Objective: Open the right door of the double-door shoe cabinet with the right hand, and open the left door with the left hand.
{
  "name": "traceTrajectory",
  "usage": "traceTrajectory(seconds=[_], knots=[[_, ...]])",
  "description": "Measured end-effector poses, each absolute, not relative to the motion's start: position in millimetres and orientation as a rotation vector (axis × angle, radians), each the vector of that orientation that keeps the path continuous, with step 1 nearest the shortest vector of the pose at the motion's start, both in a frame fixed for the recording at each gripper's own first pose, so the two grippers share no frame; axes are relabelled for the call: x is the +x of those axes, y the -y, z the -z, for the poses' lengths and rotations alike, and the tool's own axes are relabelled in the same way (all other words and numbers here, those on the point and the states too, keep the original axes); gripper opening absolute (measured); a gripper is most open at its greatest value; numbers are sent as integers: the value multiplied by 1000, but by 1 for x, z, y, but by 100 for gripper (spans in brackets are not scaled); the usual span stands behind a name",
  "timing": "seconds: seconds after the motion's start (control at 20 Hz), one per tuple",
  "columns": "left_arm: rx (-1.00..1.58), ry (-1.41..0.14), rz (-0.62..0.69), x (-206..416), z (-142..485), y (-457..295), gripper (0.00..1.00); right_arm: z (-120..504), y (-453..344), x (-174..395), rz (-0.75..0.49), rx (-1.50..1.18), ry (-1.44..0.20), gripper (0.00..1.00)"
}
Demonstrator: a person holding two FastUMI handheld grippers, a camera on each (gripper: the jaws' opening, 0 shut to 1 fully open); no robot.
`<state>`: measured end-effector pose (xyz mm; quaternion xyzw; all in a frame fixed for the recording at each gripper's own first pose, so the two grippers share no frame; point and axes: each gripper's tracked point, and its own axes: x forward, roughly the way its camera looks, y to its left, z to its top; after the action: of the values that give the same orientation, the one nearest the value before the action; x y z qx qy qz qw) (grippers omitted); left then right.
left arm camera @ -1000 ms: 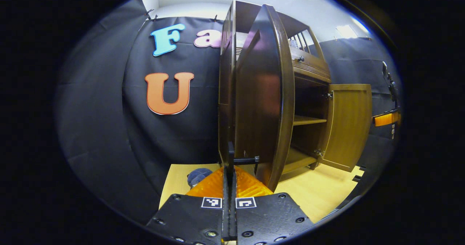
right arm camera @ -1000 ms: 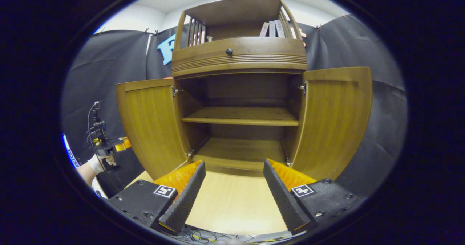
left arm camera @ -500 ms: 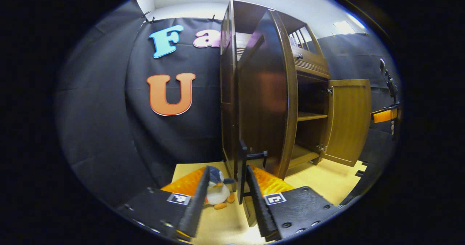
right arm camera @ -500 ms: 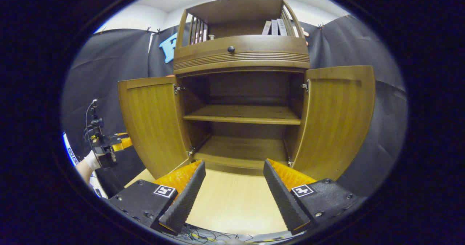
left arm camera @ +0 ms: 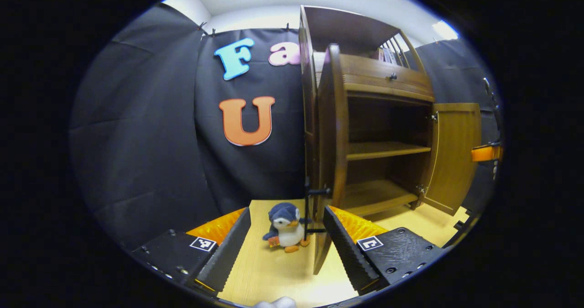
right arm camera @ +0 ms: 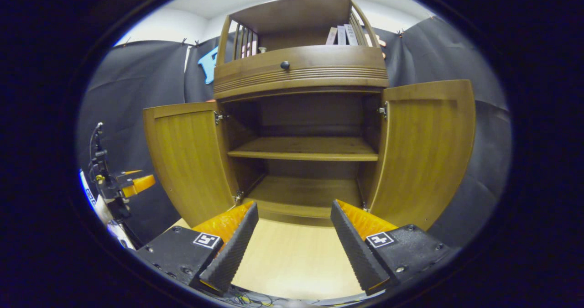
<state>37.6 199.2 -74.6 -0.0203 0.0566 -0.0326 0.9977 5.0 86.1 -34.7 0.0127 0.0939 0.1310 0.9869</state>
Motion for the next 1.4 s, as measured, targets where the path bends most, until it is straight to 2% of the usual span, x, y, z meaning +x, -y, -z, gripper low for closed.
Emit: traceTrajectory(seconds=[0.05,0.1,0.15,0.2,0.25,0.5,0.6,0.65,0.7,0.75,0.8,0.85,0.9,0.95,1.0,1.1,1.15,1.2,1.4], knots=[[-36,-103,55,36,61,-192,87,33,-83,8,-258,26,-183,100],[-28,-88,43,36,46,-185,95,30,-78,11,-253,28,-176,100],[-17,-80,36,35,34,-175,100,27,-74,13,-247,31,-167,100],[-12,-74,29,37,22,-165,96,22,-67,15,-234,34,-156,100],[-16,-64,25,38,11,-154,100,20,-62,14,-226,36,-145,99],[-93,-53,55,51,-20,-84,97,-2,-33,19,-190,77,-100,100],[-95,-51,65,54,-23,-57,96,-10,-19,23,-173,70,-87,100],[-94,-50,69,55,-23,-46,100,-11,-13,24,-164,64,-83,100],[-99,-53,67,55,-23,-35,96,-12,-7,24,-156,58,-79,100],[-107,-56,71,55,-21,-24,100,-11,-1,24,-146,52,-80,100],[-112,-67,80,53,-18,-12,96,-11,4,24,-138,46,-81,99],[-112,-77,84,50,-14,-1,96,-10,8,24,-133,42,-82,100],[-115,-85,89,46,-10,9,100,-9,11,24,-128,42,-83,100],[-116,-89,93,42,-8,16,100,-9,14,23,-127,44,-82,100],[-112,-94,90,37,-5,22,96,-9,16,22,-125,46,-78,100],[-88,-99,58,28,3,23,96,-8,20,22,-117,41,-77,100],[-80,-100,50,25,5,24,100,-7,22,20,-116,40,-76,100],[-70,-101,49,21,5,27,95,-8,23,19,-116,40,-75,100],[-30,-97,49,17,2,26,95,-7,27,16,-107,42,-74,100]])
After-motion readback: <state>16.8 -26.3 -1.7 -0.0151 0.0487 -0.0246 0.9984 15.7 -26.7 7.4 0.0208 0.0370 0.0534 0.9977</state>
